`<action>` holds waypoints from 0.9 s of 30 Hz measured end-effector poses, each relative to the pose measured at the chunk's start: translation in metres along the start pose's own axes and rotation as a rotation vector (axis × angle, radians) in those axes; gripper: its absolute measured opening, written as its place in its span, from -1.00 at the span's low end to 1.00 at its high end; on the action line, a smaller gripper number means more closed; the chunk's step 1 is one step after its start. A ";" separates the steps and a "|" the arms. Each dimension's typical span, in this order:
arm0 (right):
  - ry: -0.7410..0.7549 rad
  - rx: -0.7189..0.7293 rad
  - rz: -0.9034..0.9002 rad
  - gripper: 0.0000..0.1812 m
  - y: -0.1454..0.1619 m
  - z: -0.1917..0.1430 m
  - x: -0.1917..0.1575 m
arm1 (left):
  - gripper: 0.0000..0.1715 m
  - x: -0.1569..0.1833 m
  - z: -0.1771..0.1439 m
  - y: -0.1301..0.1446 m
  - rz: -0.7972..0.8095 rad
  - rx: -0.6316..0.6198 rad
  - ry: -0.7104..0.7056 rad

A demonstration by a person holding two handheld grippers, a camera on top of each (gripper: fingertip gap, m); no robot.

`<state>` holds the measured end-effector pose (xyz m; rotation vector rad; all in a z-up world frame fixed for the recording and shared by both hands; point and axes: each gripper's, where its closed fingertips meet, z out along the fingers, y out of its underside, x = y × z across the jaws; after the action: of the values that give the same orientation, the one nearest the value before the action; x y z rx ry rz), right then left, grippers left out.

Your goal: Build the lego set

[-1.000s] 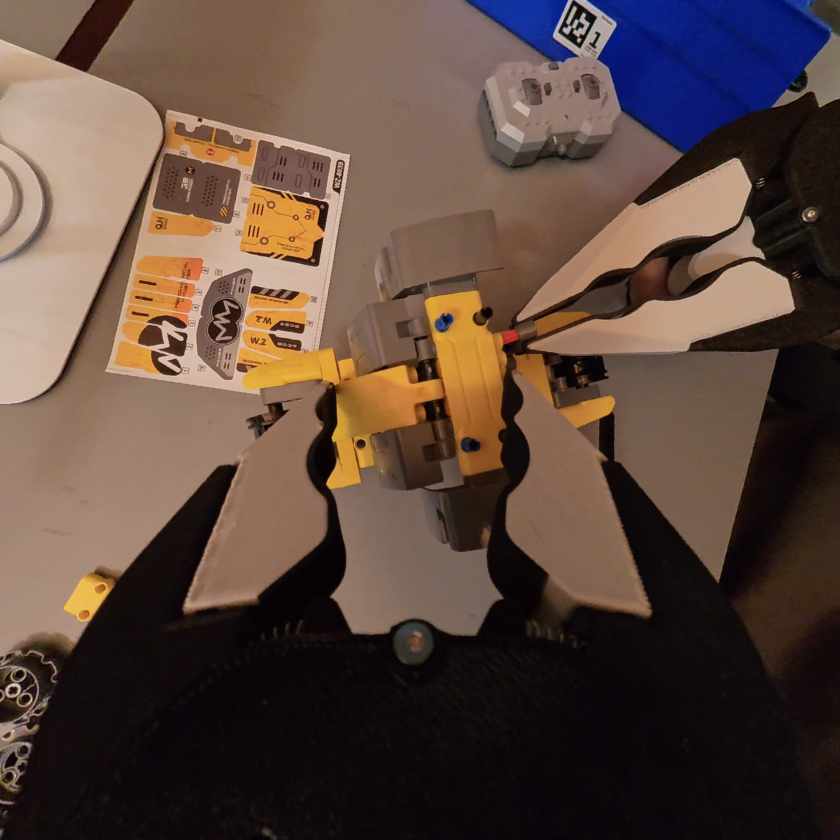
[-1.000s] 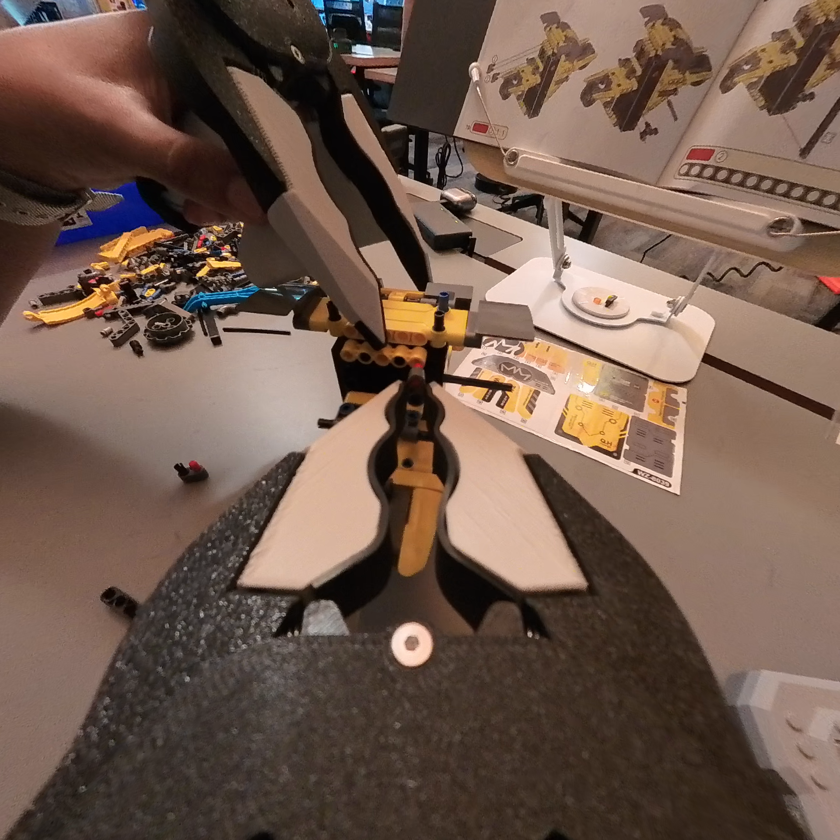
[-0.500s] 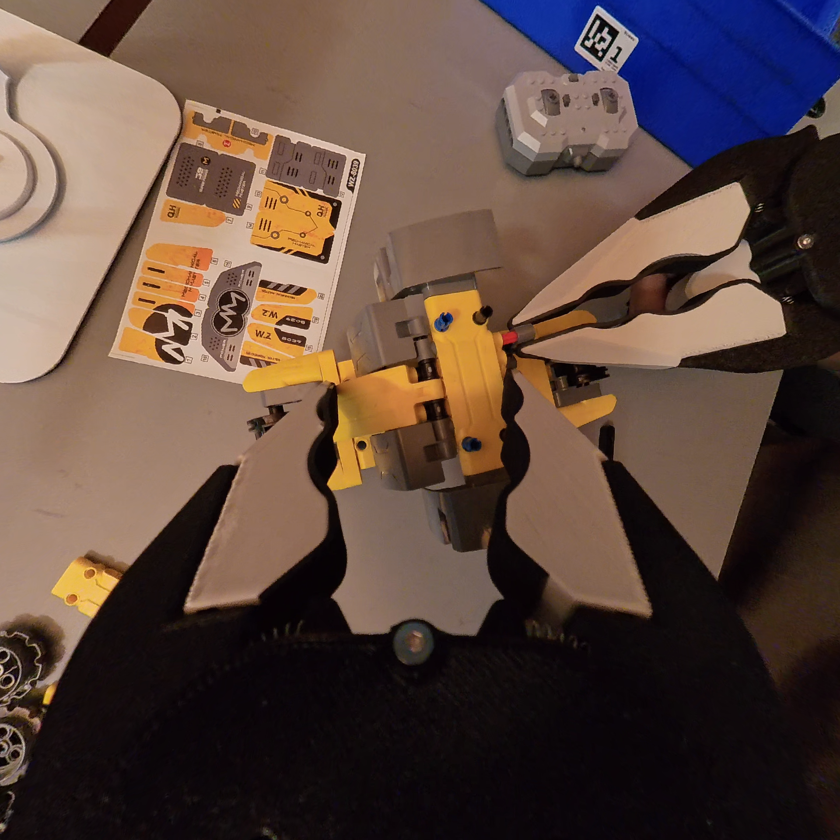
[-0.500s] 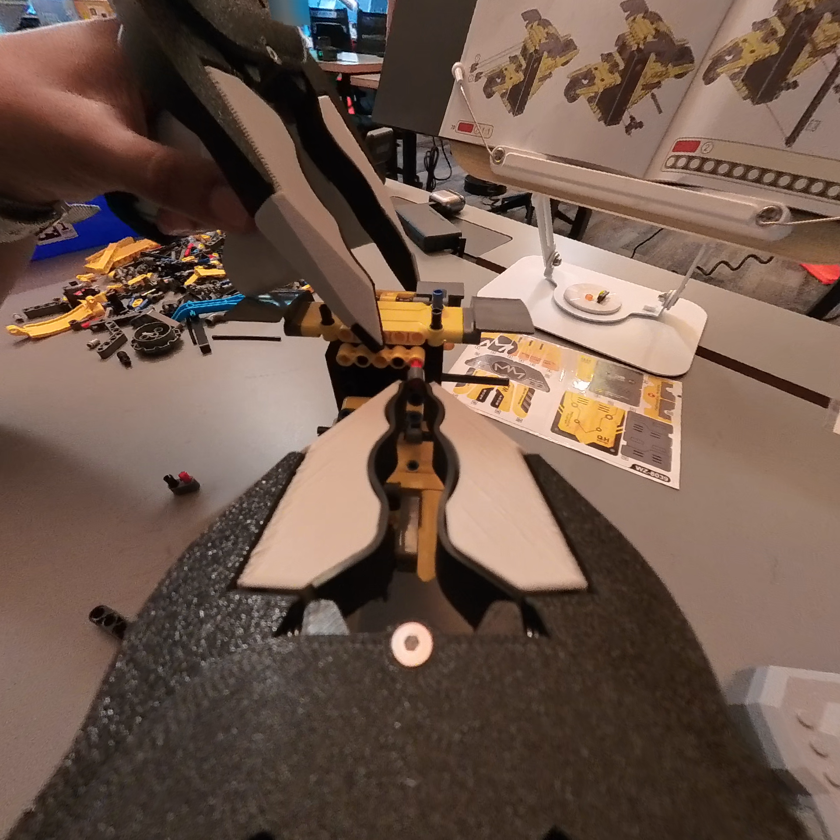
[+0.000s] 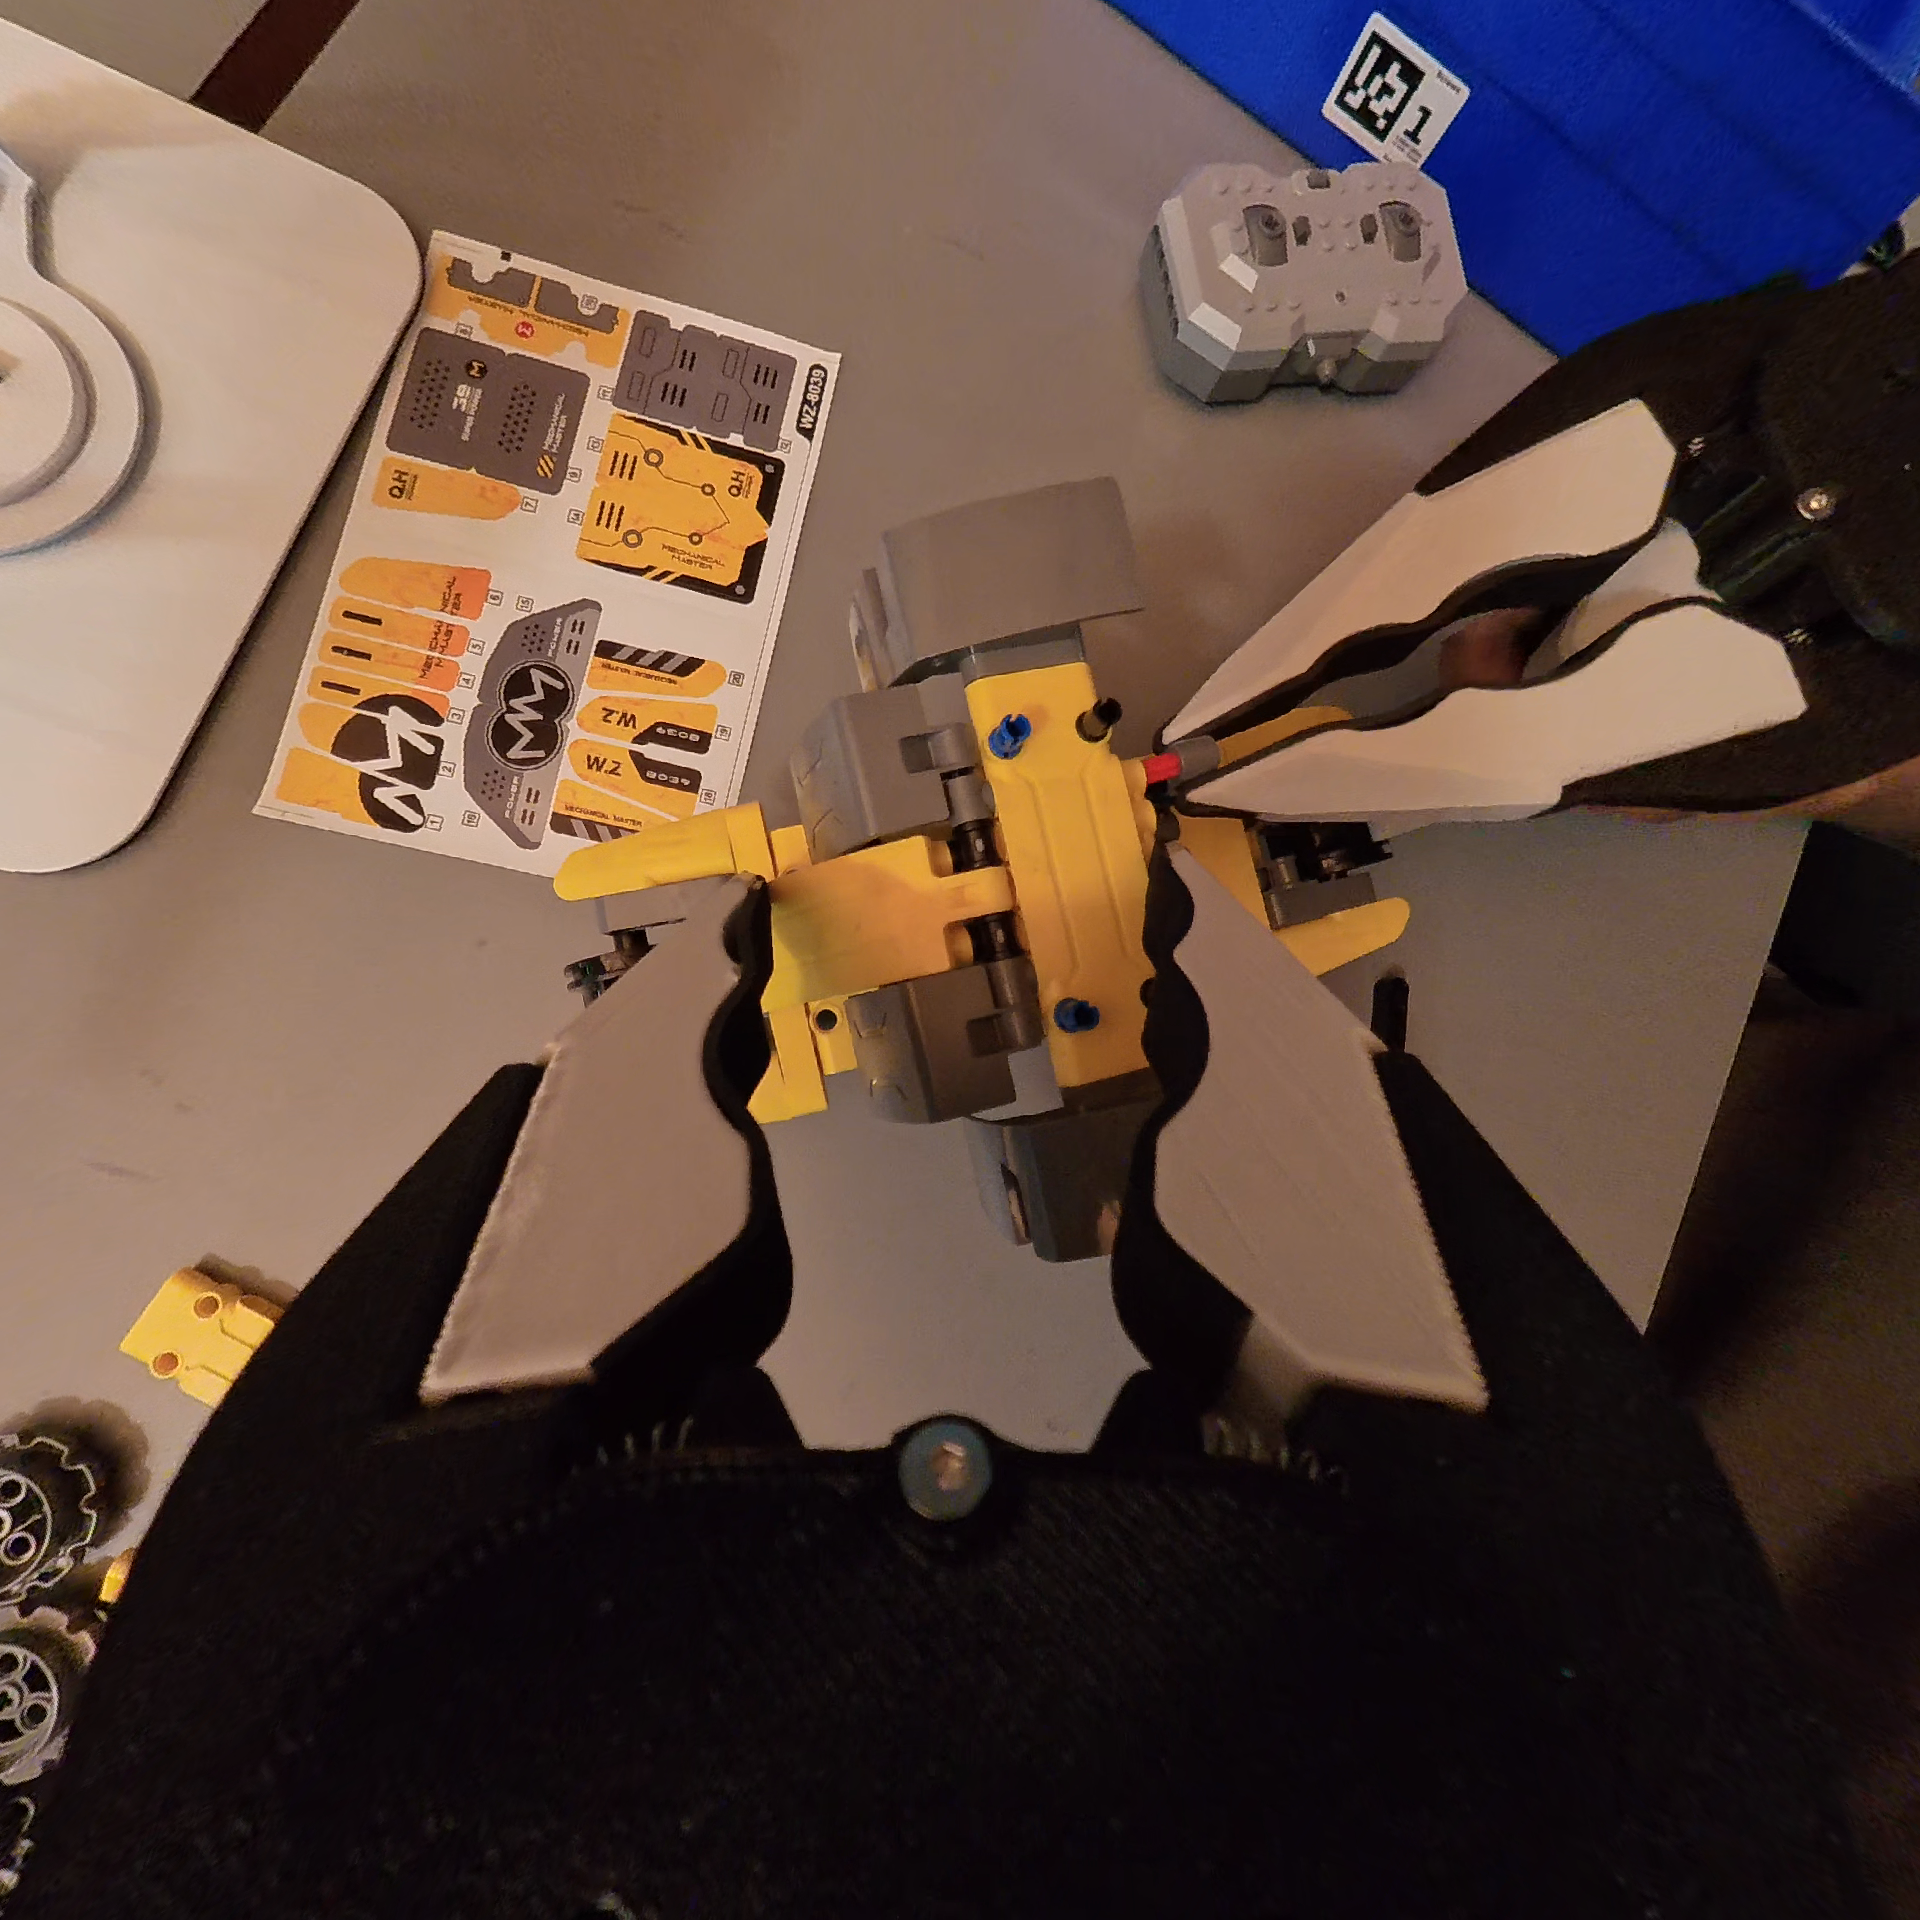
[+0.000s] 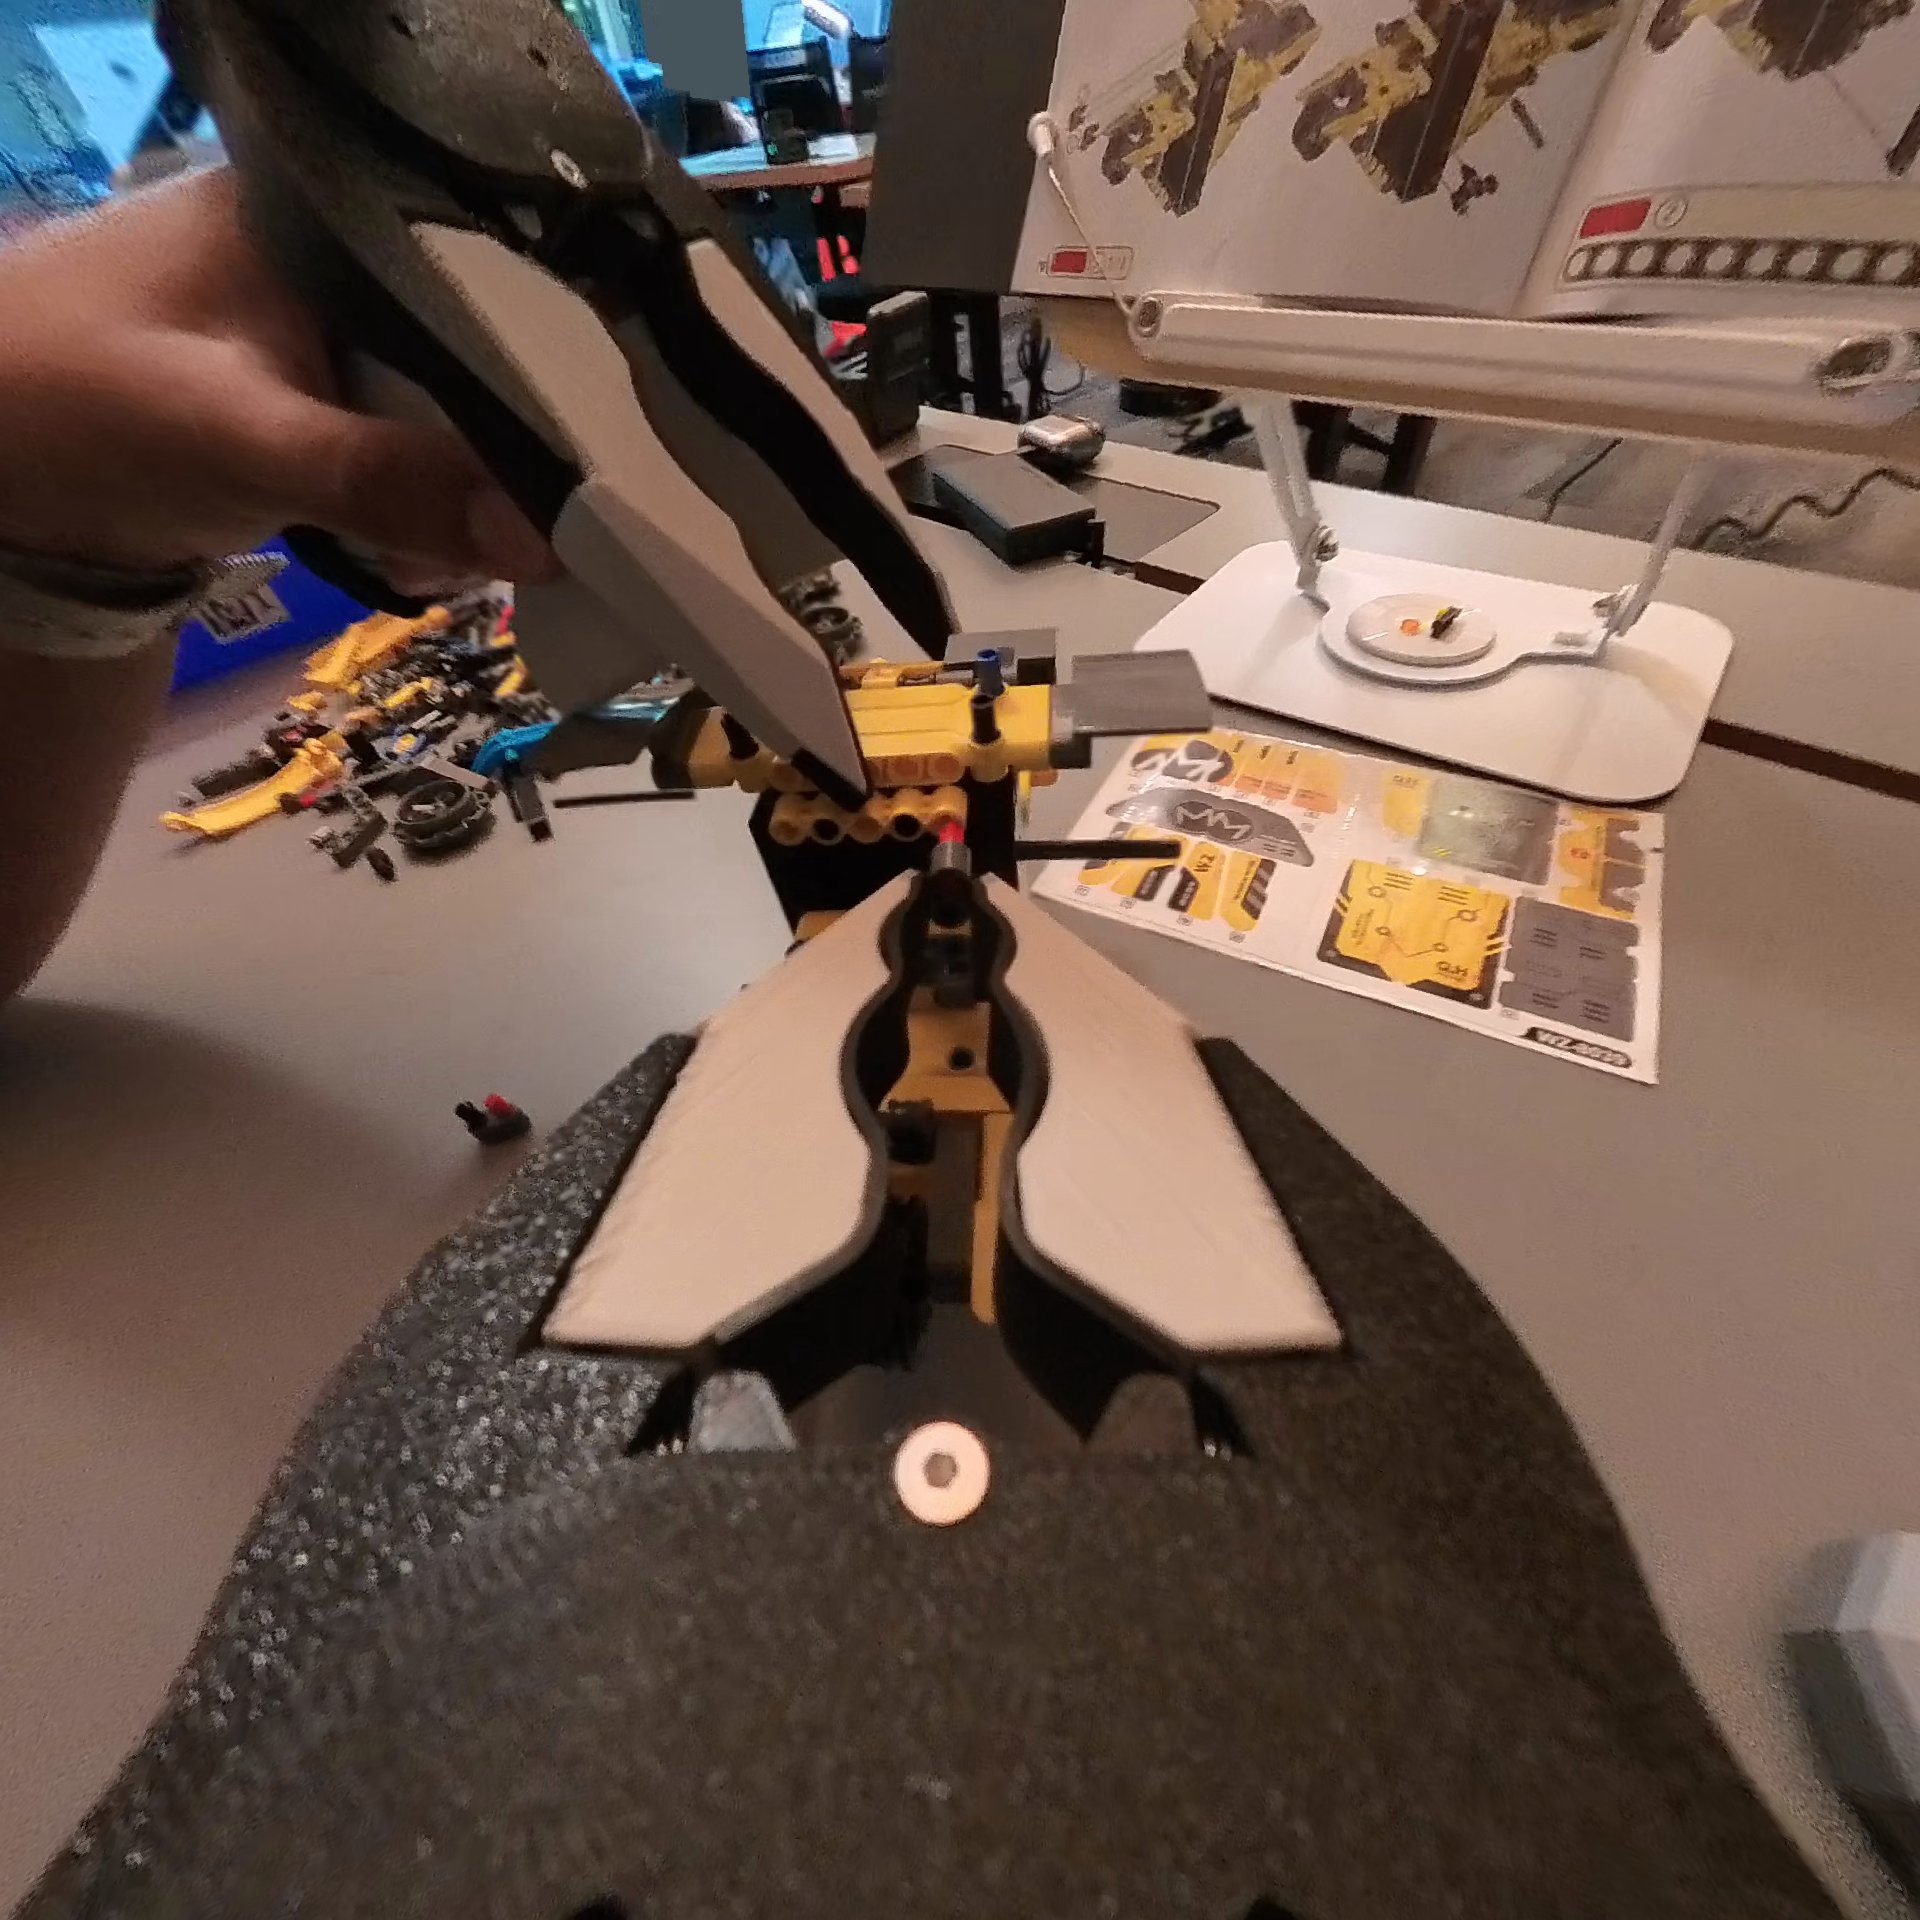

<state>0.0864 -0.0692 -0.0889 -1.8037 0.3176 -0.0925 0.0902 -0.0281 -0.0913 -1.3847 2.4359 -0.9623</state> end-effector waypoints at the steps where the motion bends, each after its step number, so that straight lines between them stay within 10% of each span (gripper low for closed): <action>1: -0.013 0.002 0.020 -0.93 0.000 0.000 0.000 | -0.19 0.000 0.000 0.000 0.001 0.000 0.000; 27: 0.020 0.010 -0.027 -0.93 0.000 -0.003 0.004 | -0.18 0.000 0.000 0.000 -0.011 0.004 0.004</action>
<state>0.0893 -0.0731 -0.0890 -1.7982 0.3072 -0.1310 0.0905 -0.0280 -0.0913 -1.3976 2.4305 -0.9724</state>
